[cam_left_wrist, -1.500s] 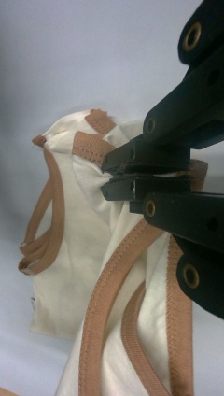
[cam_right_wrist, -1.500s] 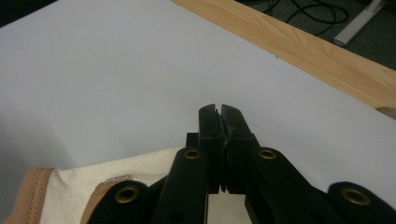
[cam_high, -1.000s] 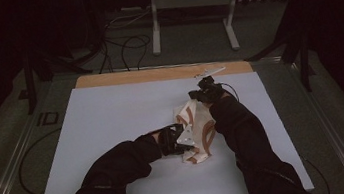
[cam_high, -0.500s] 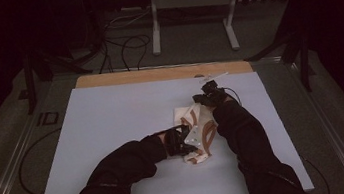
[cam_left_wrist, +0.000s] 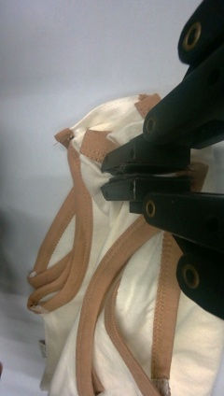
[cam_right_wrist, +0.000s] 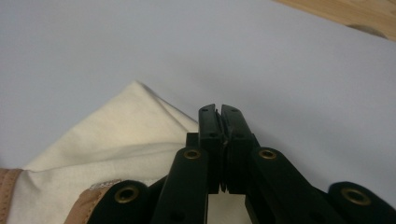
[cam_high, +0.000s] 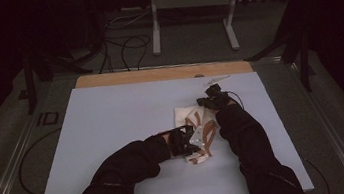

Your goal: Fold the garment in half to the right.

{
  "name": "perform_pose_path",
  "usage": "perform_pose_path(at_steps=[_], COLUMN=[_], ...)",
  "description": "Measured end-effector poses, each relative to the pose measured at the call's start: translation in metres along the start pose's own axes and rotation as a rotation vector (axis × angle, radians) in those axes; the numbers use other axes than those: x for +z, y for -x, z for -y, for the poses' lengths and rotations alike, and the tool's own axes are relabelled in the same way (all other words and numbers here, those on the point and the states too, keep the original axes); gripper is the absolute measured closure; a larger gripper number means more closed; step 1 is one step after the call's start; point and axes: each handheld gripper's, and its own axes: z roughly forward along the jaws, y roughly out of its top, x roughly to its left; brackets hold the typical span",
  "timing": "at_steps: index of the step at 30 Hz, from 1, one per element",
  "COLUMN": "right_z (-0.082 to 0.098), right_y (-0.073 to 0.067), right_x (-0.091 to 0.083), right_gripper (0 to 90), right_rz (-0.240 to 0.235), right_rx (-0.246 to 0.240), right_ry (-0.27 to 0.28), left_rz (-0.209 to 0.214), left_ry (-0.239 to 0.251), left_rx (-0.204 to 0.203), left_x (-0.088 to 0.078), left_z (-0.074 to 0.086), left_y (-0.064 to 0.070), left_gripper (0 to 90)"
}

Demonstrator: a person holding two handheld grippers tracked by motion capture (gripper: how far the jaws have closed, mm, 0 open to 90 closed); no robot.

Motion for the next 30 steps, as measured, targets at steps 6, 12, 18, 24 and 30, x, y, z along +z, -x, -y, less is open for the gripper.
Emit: perform_pose_path(at_steps=[6, 12, 18, 24, 30], right_z=[0.007, 0.012, 0.020, 0.021, 0.018], right_y=[0.005, 0.007, 0.011, 0.012, 0.012], right_x=[0.003, 0.006, 0.012, 0.012, 0.009], right_gripper=[88.9, 88.8, 88.1, 83.8, 68.7], right_rz=[0.002, 0.009, 0.005, -0.001, -0.019], right_rx=[0.012, 0.017, 0.031, 0.043, 0.064], right_ry=[-0.001, -0.015, -0.024, -0.026, -0.015], left_rz=[0.003, 0.010, 0.022, 0.033, 0.029], left_ry=[-0.010, -0.013, -0.013, -0.004, 0.020], left_rx=[-0.008, -0.019, -0.039, -0.050, -0.073], left_x=[0.005, 0.010, 0.014, 0.015, 0.007], left_z=[-0.001, -0.002, -0.003, -0.003, 0.000], left_y=[0.000, 0.000, 0.001, 0.001, 0.000], left_gripper=[87.1, 86.4, 84.5, 76.2, 58.3])
